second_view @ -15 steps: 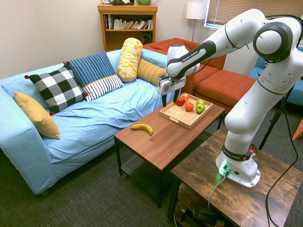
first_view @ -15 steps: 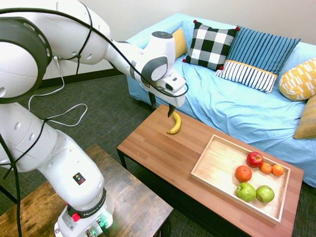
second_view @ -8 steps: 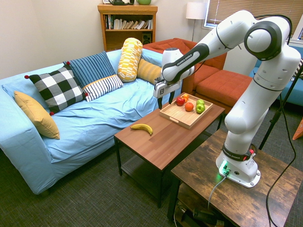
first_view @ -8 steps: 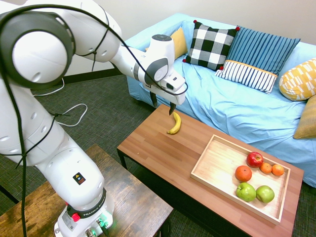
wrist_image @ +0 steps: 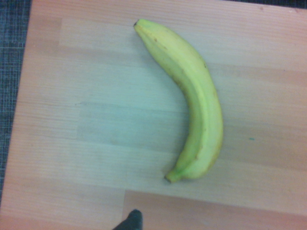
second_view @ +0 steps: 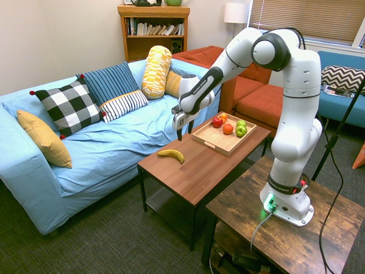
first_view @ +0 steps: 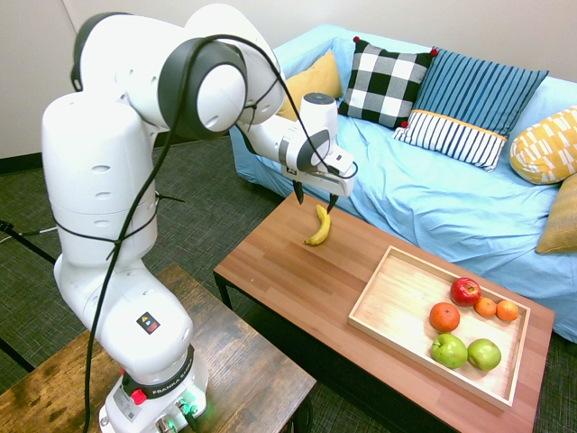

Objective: Put banana in the tray

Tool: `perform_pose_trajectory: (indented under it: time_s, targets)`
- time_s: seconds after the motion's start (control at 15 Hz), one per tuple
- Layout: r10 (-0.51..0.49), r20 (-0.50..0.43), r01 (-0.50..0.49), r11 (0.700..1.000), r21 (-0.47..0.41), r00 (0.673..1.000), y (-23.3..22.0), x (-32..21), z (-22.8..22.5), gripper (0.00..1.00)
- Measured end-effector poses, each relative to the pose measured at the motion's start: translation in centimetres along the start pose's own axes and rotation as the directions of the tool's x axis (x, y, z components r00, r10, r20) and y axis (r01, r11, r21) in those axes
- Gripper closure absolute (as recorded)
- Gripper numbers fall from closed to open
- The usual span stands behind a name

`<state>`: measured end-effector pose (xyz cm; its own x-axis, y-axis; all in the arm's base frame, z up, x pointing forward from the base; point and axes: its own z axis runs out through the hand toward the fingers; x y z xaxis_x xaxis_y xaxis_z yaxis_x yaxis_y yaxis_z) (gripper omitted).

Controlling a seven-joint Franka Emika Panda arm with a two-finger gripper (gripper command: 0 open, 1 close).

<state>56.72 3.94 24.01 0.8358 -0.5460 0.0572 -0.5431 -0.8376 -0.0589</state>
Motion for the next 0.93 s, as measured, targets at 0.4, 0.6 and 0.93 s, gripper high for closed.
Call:
perform_pose_trajectory:
  time_s: [0.4,0.6,0.93]
  targets:
    - [-0.051,0.035,0.05,0.998,0.05,0.998,-2.4,3.2,8.1,0.0]
    - [-0.066,0.032,0.064,0.996,0.065,0.997,-3.2,3.5,10.7,0.0]
    - [-0.065,0.033,0.063,0.996,0.058,0.997,-3.3,3.5,14.0,0.0]
